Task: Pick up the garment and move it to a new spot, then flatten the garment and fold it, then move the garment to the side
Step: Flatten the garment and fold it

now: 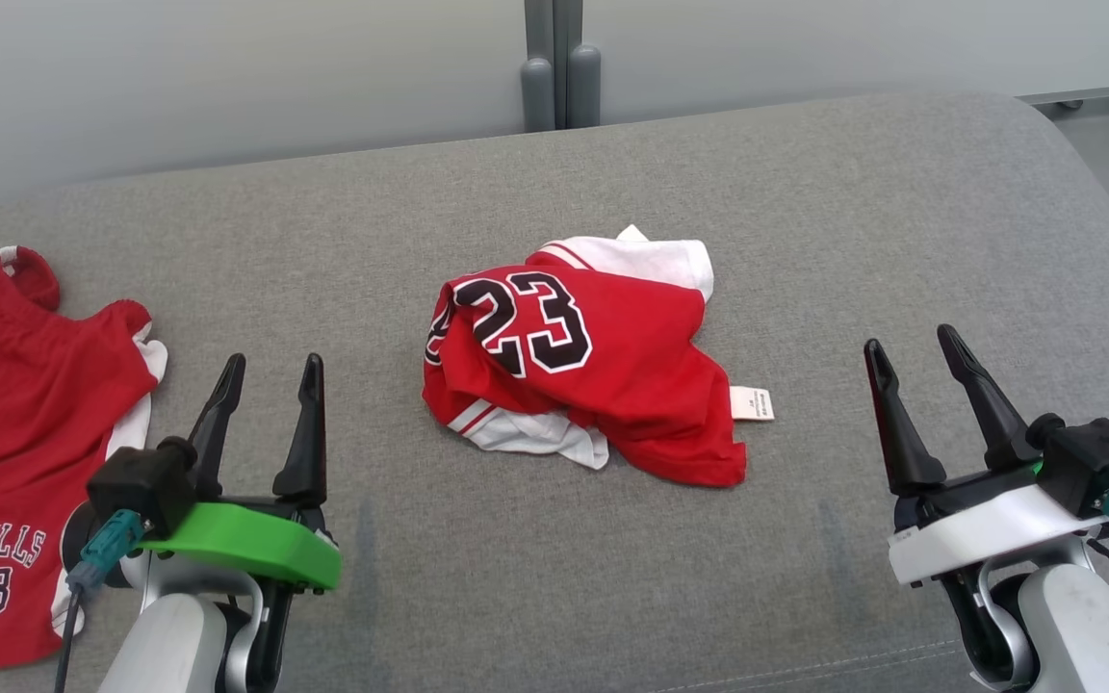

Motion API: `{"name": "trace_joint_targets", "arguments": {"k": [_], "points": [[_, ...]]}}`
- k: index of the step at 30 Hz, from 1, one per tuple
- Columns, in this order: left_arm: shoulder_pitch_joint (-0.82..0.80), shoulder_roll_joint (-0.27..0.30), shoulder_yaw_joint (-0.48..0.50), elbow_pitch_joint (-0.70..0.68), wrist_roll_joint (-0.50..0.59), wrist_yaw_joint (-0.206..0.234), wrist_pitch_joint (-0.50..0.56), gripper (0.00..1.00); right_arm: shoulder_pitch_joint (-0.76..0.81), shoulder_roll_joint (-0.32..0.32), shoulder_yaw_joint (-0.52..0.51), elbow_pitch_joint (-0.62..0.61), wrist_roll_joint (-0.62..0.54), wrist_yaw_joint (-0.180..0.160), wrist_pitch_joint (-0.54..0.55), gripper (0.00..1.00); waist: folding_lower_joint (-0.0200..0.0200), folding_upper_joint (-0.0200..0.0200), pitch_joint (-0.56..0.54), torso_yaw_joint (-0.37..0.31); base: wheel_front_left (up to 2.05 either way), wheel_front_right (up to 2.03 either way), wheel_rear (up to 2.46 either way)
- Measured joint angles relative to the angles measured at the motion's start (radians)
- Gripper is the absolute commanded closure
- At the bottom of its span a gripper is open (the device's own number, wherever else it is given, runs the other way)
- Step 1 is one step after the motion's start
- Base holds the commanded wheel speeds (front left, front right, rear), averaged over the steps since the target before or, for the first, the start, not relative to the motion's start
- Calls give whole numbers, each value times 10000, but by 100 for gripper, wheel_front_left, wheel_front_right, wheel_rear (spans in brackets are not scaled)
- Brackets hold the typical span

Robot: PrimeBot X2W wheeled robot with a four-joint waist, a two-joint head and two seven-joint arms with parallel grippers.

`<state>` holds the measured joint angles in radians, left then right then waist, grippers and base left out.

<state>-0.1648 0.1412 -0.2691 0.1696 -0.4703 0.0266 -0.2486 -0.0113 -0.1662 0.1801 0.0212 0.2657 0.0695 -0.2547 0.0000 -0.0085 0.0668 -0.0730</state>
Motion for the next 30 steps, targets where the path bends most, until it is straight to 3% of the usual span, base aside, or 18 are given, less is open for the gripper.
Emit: {"name": "trace_joint_targets", "arguments": {"k": [9, 19, 30], "points": [[270, -234, -571, -221, -6, -100, 31, 0, 39, 13, 67, 420, 274, 84, 38, 0, 0, 0, 138, -55, 0, 0, 0], [437, -407, -1860, -155, 123, -454, 955, 0, 430, 121, 589, 1509, 895, 274, 1174, 0, 0, 0, 489, -45, 0, 0, 0], [-221, -550, -2623, 165, 476, -748, 2046, 0, -724, 25, 1448, 2136, 965, 447, 2169, 0, 0, 0, 1459, 20, 0, 0, 0]]}}
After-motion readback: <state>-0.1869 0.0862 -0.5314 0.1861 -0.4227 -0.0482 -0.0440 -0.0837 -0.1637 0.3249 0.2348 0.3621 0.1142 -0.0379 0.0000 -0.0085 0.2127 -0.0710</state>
